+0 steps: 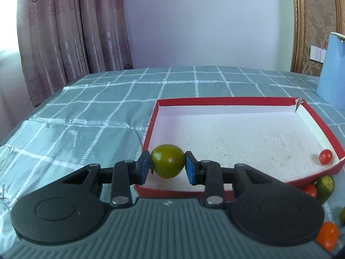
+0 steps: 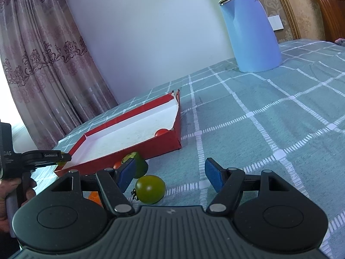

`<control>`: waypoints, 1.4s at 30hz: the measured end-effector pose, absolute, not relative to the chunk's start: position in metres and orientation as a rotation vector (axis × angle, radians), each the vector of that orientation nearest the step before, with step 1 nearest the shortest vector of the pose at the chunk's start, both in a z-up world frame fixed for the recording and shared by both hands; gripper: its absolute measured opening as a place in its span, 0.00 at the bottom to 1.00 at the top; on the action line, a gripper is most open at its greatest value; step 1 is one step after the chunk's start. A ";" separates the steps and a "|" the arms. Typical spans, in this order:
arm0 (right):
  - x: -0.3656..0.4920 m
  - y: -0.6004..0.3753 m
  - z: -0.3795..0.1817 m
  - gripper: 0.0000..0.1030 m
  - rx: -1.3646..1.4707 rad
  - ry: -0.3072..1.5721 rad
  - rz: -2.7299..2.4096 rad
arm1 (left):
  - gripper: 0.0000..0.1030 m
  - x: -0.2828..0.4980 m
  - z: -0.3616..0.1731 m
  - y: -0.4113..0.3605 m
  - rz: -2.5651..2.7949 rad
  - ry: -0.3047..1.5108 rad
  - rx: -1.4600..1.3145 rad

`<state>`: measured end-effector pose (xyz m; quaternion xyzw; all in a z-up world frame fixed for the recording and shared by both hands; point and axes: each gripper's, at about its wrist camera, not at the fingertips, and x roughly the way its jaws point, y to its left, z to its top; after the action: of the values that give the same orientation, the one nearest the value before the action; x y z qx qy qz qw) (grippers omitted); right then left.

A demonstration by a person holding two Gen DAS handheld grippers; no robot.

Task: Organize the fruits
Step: 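Carry the green tomato into the tray and open the left gripper, then move the right gripper to the mandarin orange and grasp it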

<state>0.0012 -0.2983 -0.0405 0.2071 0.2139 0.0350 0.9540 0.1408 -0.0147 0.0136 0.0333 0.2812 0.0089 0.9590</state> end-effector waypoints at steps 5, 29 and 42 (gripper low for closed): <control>0.001 -0.299 -0.041 0.68 0.426 0.434 0.075 | 0.31 0.149 0.009 -0.015 -0.005 0.590 0.052; -0.005 -0.297 -0.038 0.68 0.413 0.398 0.094 | 1.00 0.045 0.030 0.042 0.072 0.385 -0.022; -0.023 -0.206 -0.027 0.68 0.069 0.423 0.302 | 1.00 0.037 -0.005 0.072 0.139 0.473 -0.064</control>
<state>-0.0234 -0.2057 -0.0268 0.0340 0.2090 0.1495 0.9658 0.0372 0.0722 -0.0047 -0.0318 0.2341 0.0687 0.9693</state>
